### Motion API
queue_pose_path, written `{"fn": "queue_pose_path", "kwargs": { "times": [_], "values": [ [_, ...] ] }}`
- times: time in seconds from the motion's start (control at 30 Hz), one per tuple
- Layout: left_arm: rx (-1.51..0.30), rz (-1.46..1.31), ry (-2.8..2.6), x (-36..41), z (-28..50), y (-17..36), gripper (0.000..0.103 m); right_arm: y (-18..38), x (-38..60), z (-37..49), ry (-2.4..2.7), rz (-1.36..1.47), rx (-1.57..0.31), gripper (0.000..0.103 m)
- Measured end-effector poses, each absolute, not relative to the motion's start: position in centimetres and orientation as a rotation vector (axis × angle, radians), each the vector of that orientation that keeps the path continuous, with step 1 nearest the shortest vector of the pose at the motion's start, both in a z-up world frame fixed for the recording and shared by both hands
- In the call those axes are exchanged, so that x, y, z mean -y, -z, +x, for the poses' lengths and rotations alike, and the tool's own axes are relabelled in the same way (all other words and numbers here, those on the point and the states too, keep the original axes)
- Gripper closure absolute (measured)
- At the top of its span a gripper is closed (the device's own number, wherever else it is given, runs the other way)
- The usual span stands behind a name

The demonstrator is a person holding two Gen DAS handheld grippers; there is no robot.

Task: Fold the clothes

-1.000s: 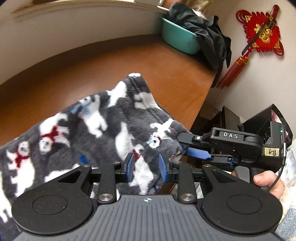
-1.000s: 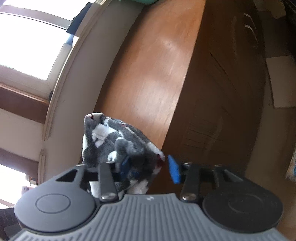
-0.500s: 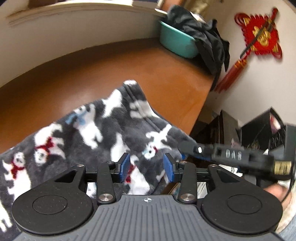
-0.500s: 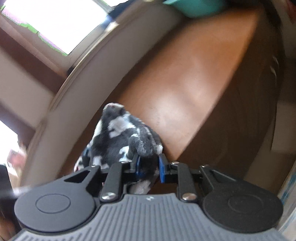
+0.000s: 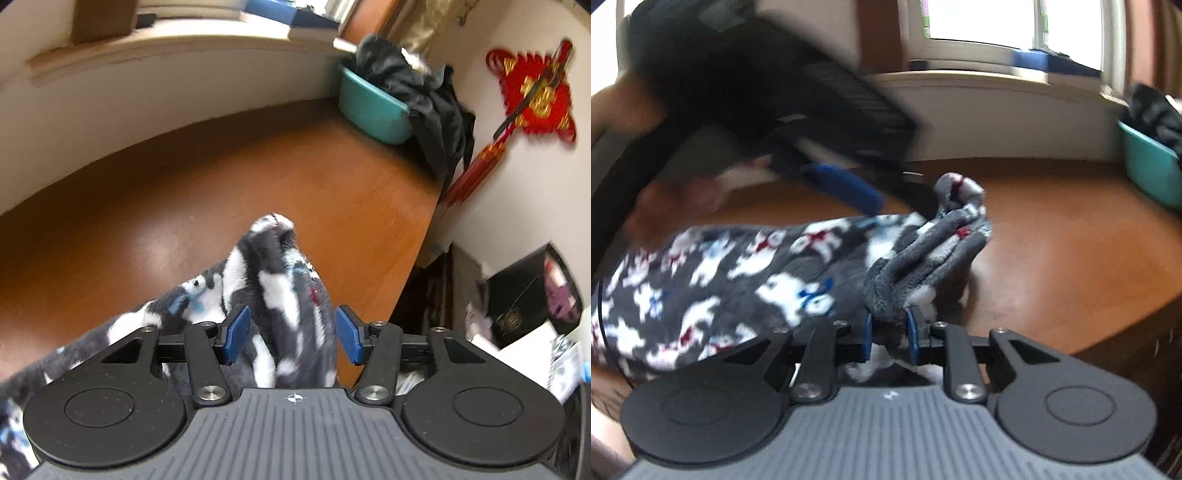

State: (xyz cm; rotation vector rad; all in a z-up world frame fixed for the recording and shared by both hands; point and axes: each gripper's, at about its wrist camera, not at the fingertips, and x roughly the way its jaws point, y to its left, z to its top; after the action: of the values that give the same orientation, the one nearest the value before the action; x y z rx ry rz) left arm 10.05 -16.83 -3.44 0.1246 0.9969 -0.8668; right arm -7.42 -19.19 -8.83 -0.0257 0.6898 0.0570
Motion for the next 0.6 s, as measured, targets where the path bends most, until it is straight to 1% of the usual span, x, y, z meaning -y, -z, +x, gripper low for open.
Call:
{"fn": "queue_pose_path", "kwargs": {
  "times": [0.13, 0.43, 0.6],
  "values": [
    [-1.001, 0.19, 0.839, 18.7, 10.3, 3.8, 0.043, 9.1, 18.1, -7.4, -0.075, -0.066, -0.691, 0.081],
    [-0.936, 0.368, 0.702, 23.3, 11.3, 4.5, 0.043, 9.0, 17.7, -7.2, -0.071, -0.062, -0.677, 0.081],
    [-0.947, 0.387, 0.681, 24.3, 11.0, 5.1, 0.045, 8.9, 17.6, -7.2, -0.074, -0.054, -0.673, 0.081]
  ]
}}
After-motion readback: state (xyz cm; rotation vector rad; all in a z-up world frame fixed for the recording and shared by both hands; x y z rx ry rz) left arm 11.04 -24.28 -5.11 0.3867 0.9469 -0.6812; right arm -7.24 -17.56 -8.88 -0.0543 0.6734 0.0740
